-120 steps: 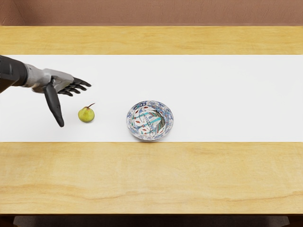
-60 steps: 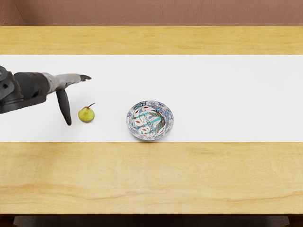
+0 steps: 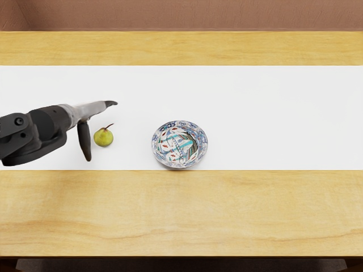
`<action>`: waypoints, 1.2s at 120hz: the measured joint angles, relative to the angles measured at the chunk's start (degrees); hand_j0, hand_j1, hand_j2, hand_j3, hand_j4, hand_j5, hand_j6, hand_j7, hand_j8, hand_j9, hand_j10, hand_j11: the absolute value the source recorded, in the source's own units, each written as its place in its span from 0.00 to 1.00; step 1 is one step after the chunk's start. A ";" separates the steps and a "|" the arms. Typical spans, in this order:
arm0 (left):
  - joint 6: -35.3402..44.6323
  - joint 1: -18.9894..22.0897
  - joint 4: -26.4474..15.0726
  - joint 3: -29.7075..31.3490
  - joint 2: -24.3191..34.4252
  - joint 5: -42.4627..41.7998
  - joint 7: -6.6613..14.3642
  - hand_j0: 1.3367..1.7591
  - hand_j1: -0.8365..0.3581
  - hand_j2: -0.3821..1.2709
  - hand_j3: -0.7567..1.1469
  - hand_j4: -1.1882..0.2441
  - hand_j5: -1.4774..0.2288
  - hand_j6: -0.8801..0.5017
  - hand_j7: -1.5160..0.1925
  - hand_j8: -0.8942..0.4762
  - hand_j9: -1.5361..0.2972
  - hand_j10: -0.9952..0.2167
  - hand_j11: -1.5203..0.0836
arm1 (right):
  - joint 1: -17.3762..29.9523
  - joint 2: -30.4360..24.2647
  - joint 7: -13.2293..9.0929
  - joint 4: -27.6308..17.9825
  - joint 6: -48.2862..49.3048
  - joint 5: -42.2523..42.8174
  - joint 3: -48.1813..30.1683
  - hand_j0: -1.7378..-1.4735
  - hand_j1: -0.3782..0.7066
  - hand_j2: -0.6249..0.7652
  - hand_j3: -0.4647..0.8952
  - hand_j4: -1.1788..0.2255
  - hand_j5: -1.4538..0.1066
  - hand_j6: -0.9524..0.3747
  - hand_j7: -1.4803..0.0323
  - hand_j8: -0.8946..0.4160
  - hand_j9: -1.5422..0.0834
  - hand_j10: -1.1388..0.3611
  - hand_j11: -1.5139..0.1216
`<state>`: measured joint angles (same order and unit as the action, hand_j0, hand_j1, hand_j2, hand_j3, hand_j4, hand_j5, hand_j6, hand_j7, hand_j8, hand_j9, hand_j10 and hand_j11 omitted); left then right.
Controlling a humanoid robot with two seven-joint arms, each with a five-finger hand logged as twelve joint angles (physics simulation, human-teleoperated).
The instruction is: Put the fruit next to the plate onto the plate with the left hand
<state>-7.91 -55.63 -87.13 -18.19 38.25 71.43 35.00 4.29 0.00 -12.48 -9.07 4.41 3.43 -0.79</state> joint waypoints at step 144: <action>2.21 0.79 3.04 2.68 -3.73 6.18 0.00 0.76 0.71 0.27 0.40 0.63 0.65 0.43 0.67 0.44 0.64 0.59 0.72 | 0.10 0.00 0.00 0.02 -0.13 -0.01 0.00 0.30 0.03 0.45 0.34 0.84 0.93 0.72 0.98 0.68 0.95 0.76 0.93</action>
<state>-5.71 -54.84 -84.09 -15.51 34.52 77.61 35.00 4.39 0.00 -12.48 -9.05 4.28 3.43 -0.79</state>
